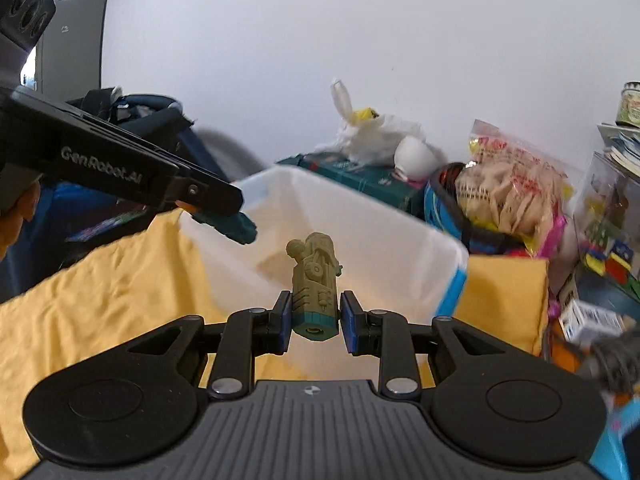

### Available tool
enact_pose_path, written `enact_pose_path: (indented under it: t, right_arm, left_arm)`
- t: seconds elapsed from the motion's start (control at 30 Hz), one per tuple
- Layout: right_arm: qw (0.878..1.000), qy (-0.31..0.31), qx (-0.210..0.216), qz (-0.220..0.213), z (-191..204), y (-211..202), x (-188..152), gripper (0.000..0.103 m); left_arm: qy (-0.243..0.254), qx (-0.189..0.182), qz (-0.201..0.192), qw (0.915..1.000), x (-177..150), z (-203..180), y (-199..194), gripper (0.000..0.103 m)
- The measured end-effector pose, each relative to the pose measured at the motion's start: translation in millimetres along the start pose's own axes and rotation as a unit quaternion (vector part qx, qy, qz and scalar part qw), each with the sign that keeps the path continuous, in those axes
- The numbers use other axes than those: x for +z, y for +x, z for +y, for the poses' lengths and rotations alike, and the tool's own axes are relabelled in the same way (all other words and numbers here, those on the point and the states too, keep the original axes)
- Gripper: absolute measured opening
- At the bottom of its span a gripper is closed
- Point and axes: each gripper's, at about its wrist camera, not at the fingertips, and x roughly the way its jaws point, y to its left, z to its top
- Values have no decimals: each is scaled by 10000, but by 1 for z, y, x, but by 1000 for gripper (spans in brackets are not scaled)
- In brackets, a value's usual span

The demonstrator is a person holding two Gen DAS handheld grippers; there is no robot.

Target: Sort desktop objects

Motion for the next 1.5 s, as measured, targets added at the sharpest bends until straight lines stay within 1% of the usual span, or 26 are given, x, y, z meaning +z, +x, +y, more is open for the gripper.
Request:
enact_pose_path:
  t: [0.07,0.17,0.2,0.27,0.3,0.33,0.37,0.4,0.43,0.47,0.5,0.6,0.67,0.73,0.77,0.8,0.9,1.0,1.03,1.17,1.23,1.3,1.4,1.5]
  right_arm:
    - [9999,81,-53,-33,-6,13,13,28]
    - [9997,145,-178,-48,-14,36,29,29]
    - [9996,182,-207,3,-17,45,32,29]
    - [9991,302,-242,154,-20,63,33,29]
    - [9987,353,-249,271,-21,71,32,29]
    - [9981,374,-252,419,-21,79,30,31]
    - [9975,371,-234,553,-20,86,27,34]
    - [9972,369,-223,613,-19,89,25,34]
    - [9970,365,-213,646,-18,90,22,34]
    - [9971,360,-194,647,-18,89,21,34]
    - [9972,362,-180,634,-17,87,20,34]
    - [9971,489,-141,566,-19,78,20,34]
    - [9971,592,-111,462,-20,68,22,35]
    - [9975,655,-58,276,-21,53,23,38]
    - [9976,670,-42,176,-20,45,23,44]
    - [9976,686,-29,71,-20,35,20,48]
    - [9977,679,39,-26,-17,11,5,50]
    - [9973,704,69,204,-15,-4,-25,50]
    - [9971,690,70,297,-13,-6,-35,50]
    - [9926,825,124,882,-6,-8,-81,48]
    - [9880,978,204,1174,-2,-7,-101,48]
    - [9850,1069,336,1312,3,-7,-114,43]
    - [9823,1112,576,1393,13,-10,-123,41]
    - [9805,1065,554,1556,22,-2,-129,39]
  left_arm:
    - [-23,203,88,9998,5,7,23,28]
    - [-266,447,481,9975,1,24,61,28]
    - [-362,471,593,9965,-2,28,70,29]
    - [-401,495,920,9937,-9,34,88,33]
    - [-380,509,1017,9928,-11,36,92,34]
    - [-360,471,1032,9929,-12,37,92,35]
    - [-373,427,988,9935,-13,37,88,37]
    - [-392,409,927,9941,-11,38,83,43]
    - [-409,395,852,9947,-11,38,77,46]
    - [-426,374,790,9953,-10,38,70,46]
    - [-438,343,760,9956,-9,37,65,47]
    - [-416,206,640,9969,-11,30,44,55]
    - [-331,171,513,9980,-19,21,23,61]
    - [-236,147,395,9988,-33,11,1,71]
    - [-180,145,353,9991,-43,5,-10,72]
    - [-139,171,340,9992,-55,0,-18,72]
    - [-34,255,443,9987,-93,-12,-34,72]
    - [36,202,712,9973,-132,-25,-44,72]
    - [1,111,832,9965,-145,-30,-46,72]
    - [-211,-67,1235,9921,-182,-43,-49,72]
    - [-249,-125,1377,9901,-194,-49,-50,72]
    - [-148,-138,1458,9891,-203,-53,-53,72]
    - [-127,-141,1523,9881,-207,-55,-55,72]
    - [-51,-160,1464,9891,-209,-56,-58,72]
